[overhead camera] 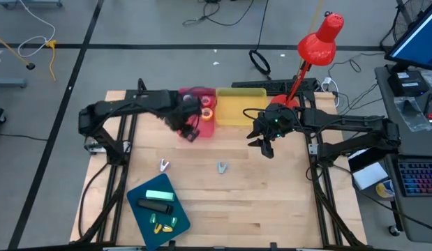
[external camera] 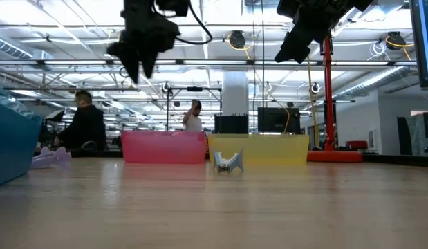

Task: Pick and place Stapler, Stapler remover, tape
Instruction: Put the purple staple remover into the yellow bin

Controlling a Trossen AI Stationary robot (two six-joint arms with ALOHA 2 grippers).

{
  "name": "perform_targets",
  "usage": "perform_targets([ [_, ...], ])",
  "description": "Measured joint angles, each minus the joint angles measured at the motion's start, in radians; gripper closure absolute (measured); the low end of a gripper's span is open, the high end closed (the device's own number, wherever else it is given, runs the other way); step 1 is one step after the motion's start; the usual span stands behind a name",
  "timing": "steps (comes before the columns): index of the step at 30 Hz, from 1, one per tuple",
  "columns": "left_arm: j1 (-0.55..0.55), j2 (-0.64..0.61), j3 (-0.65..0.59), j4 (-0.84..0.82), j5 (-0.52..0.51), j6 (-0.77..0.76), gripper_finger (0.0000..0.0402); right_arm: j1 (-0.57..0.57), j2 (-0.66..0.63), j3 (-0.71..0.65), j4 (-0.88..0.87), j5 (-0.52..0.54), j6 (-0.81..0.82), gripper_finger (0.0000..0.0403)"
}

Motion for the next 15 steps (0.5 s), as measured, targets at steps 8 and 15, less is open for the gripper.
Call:
perform_targets([
  [8,-0.206,-0.006,-0.145,-0.078,-0.025,-0.215,0.0190,0.000,0.000,0.000,0.008,0.000,-0.004,0.0259],
  [15,-0.289,-0.004,-0.368,0.052,0.023,-0.300,0.0190,0.000,0.000,0.000,0.008,0.000,-0.004,0.0259],
])
